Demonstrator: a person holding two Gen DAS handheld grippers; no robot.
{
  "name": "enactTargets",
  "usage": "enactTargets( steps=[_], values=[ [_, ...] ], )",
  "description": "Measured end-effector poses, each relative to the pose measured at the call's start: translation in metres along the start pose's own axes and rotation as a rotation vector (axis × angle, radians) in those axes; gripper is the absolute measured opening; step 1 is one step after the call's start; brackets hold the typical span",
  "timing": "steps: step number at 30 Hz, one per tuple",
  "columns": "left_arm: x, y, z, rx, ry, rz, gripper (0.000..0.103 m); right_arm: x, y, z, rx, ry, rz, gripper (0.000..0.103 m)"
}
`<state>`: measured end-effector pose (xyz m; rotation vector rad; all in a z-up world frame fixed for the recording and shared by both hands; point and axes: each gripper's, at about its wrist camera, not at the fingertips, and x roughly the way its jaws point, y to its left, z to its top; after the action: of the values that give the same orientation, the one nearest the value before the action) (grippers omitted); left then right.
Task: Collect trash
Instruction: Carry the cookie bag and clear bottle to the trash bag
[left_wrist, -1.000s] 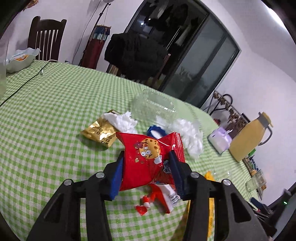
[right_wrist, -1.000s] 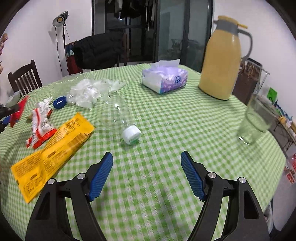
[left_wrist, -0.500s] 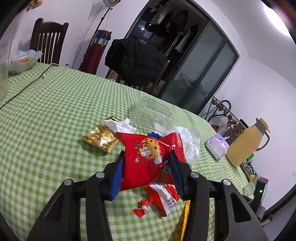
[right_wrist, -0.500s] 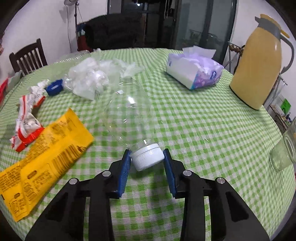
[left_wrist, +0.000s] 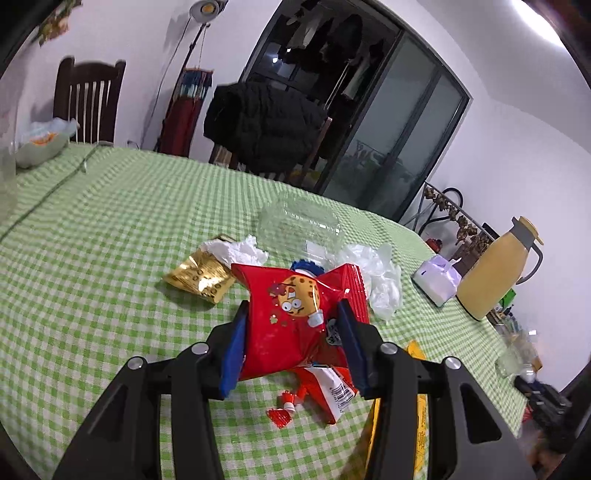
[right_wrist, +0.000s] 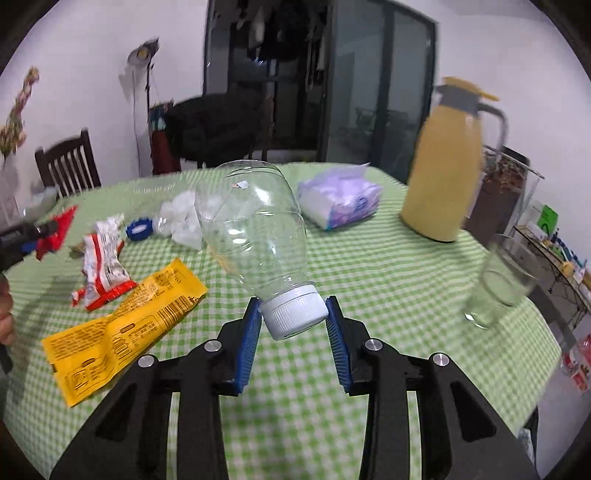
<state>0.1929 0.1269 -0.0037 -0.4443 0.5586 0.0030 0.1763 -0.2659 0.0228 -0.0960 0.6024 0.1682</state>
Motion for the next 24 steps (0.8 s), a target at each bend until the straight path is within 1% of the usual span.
enactTargets(
  steps=[2, 3, 7, 11, 15, 18, 21, 24],
  values=[
    [-0.007, -0.007, -0.001, 0.042, -0.024, 0.027, 0.044, -0.02, -0.015, -0.002, 0.02, -0.026, -0.013, 0.035],
    [-0.01, -0.009, 0.0, 0.045, -0.023, 0.027, 0.044, -0.03, -0.024, -0.004, 0.027, -0.039, -0.024, 0.035],
    [-0.031, -0.027, 0.003, 0.045, -0.024, -0.053, 0.044, -0.072, -0.072, -0.015, 0.072, -0.074, -0.068, 0.035],
    [-0.053, -0.057, 0.005, 0.073, -0.035, -0.106, 0.044, -0.104, -0.113, -0.034, 0.12, -0.091, -0.12, 0.036],
    [-0.073, -0.096, 0.003, 0.081, -0.056, -0.195, 0.044, -0.137, -0.159, -0.058, 0.183, -0.109, -0.182, 0.036],
    [-0.078, -0.124, -0.002, 0.091, -0.046, -0.252, 0.044, -0.158, -0.187, -0.075, 0.213, -0.112, -0.228, 0.036],
    [-0.079, -0.155, -0.006, 0.137, -0.053, -0.272, 0.044, -0.175, -0.214, -0.09, 0.245, -0.112, -0.273, 0.036],
    [-0.073, -0.184, -0.016, 0.149, -0.009, -0.319, 0.044, -0.189, -0.238, -0.108, 0.277, -0.107, -0.325, 0.036]
  ],
)
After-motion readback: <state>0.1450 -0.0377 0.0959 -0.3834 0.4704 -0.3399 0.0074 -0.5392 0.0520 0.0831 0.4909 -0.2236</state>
